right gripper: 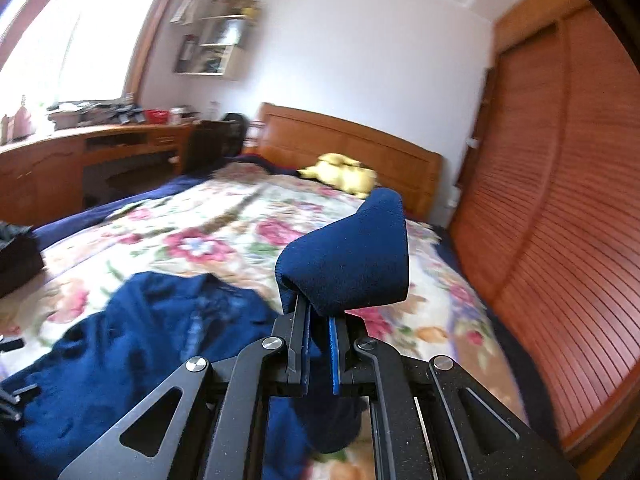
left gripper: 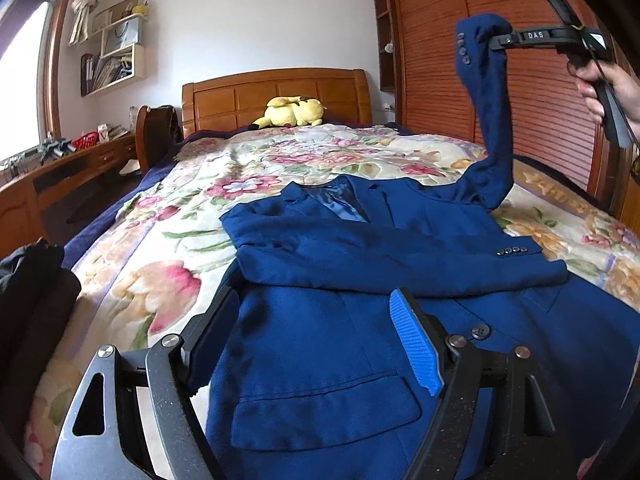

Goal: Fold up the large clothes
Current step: 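Lift the sleeve with the right gripper and lay it across the jacket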

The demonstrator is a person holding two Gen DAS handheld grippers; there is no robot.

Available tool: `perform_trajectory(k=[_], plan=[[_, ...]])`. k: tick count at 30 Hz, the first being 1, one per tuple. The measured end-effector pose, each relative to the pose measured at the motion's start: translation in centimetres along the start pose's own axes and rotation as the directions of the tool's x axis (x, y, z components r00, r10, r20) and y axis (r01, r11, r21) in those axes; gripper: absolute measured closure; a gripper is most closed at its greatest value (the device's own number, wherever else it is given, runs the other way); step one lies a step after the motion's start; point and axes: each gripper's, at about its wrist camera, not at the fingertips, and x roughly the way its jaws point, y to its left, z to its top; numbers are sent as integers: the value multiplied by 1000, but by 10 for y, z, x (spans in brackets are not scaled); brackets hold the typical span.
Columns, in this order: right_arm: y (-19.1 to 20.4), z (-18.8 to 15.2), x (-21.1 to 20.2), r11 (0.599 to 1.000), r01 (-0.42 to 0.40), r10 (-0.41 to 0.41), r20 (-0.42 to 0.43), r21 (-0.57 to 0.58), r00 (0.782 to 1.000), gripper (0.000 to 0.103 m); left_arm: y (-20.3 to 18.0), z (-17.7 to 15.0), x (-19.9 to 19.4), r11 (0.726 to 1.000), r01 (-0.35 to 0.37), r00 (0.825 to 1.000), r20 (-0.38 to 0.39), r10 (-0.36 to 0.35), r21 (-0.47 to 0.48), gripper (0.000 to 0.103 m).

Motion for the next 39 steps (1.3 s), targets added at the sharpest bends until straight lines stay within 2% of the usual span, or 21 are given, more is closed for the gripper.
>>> perform_trajectory(k=[6, 12, 16, 18, 20, 22, 27, 31, 35, 39], plan=[[47, 4, -36, 990, -123, 124, 4, -70, 992, 96, 13, 1, -8, 1000, -9, 1000, 16, 9, -19, 24], [62, 10, -57, 968, -233, 234, 2, -99, 972, 96, 26, 1, -13, 999, -14, 1000, 23, 16, -45, 24], [49, 10, -70, 952, -299, 297, -38, -63, 954, 94, 32, 1, -15, 998, -22, 999, 28, 23, -59, 24], [45, 11, -76, 955, -297, 295, -62, -27, 954, 81, 33, 1, -16, 998, -30, 999, 32, 32, -58, 24], [36, 15, -67, 954, -299, 297, -70, -21, 952, 54, 34, 1, -16, 998, -39, 999, 34, 41, -54, 24], [31, 18, -71, 950, -311, 310, -68, -7, 948, 45, 35, 1, -16, 998, -42, 999, 33, 44, -55, 24], [20, 14, -71, 957, -288, 289, -78, 14, 954, 45, 38, 1, -17, 997, -44, 998, 36, 46, -59, 24], [35, -12, -48, 961, -277, 278, -126, 27, 952, 45, 40, 1, -17, 997, -47, 998, 34, 49, -58, 24], [54, -29, -19, 955, -294, 298, -202, 51, 933, 45, 43, 1, -19, 997, -54, 998, 34, 56, -63, 24], [77, -33, 13, 937, -340, 350, -256, 85, 901, 45, 54, 1, -21, 995, -71, 997, 31, 73, -75, 24]])
